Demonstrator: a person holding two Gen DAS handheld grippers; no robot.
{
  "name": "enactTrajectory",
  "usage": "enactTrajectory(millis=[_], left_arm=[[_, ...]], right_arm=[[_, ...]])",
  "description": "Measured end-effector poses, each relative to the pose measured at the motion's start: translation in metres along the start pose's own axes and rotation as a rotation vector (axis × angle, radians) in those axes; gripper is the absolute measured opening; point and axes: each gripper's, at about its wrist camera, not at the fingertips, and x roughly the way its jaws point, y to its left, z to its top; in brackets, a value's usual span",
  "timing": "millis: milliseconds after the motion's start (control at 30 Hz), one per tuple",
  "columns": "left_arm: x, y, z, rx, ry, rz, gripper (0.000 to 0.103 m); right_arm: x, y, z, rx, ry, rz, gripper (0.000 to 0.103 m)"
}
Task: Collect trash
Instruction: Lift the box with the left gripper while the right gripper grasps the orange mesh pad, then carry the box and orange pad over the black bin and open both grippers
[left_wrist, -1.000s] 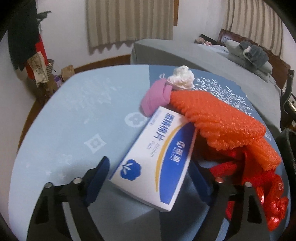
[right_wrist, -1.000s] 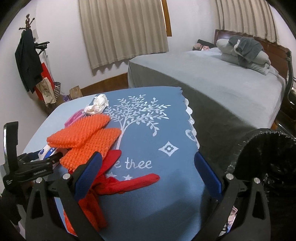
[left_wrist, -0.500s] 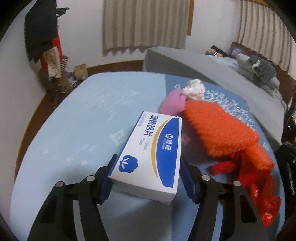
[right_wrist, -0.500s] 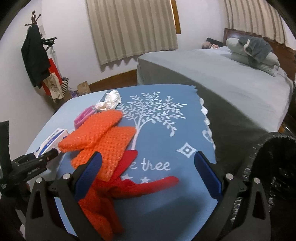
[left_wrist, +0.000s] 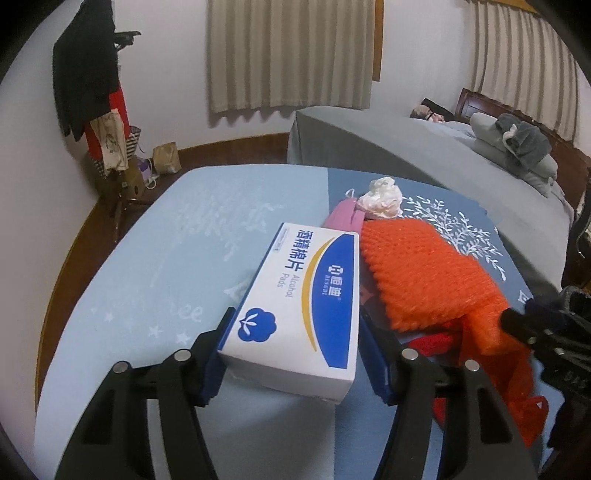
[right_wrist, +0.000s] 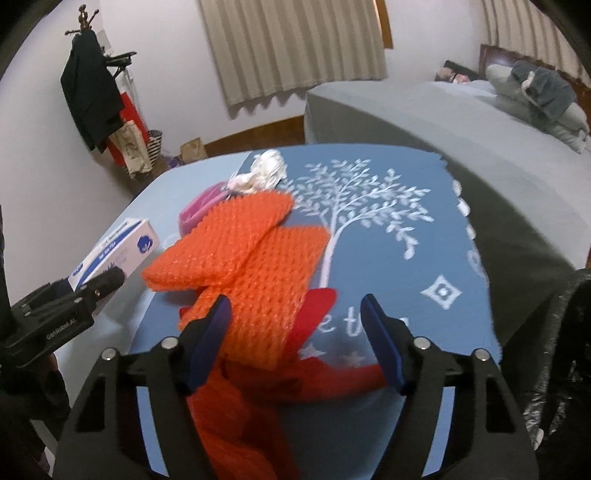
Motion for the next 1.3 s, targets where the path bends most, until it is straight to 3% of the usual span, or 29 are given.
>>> enactTrajectory(millis=[100, 233, 400, 767, 1100, 1300], left_arm=[[-0.003, -0.004, 0.001, 0.002, -0.002, -0.003, 0.062], [-0.009, -0.009, 0.002, 0.008, -0.008, -0.009, 0.062], [-0.016, -0.019, 0.003, 0.024, -0.016, -0.015, 0.062], [-0.034, -0.037, 0.009, 0.039, -0.033, -0.037, 0.062], [-0.044, -0.058, 0.011, 0.069, -0.058, -0.098, 0.056], [-0.028, -0.053, -0.006, 0.070, 0.011, -0.079, 0.056]], right_arm=[[0.003, 0.002, -0.001, -0.004, 0.015, 0.024, 0.053], [0.002, 0.005, -0.001, -0.016, 0.028, 0.090, 0.026], [-0.011, 0.009, 0.002, -0.044, -0.003, 0.126, 0.012], [-0.047, -0.004, 0.015, -0.009, -0.068, 0.136, 0.011], [-0.073, -0.019, 0.017, -0.004, -0.121, 0.075, 0.011], [-0.068, -0.024, 0.007, 0.003, -0.093, 0.065, 0.011]])
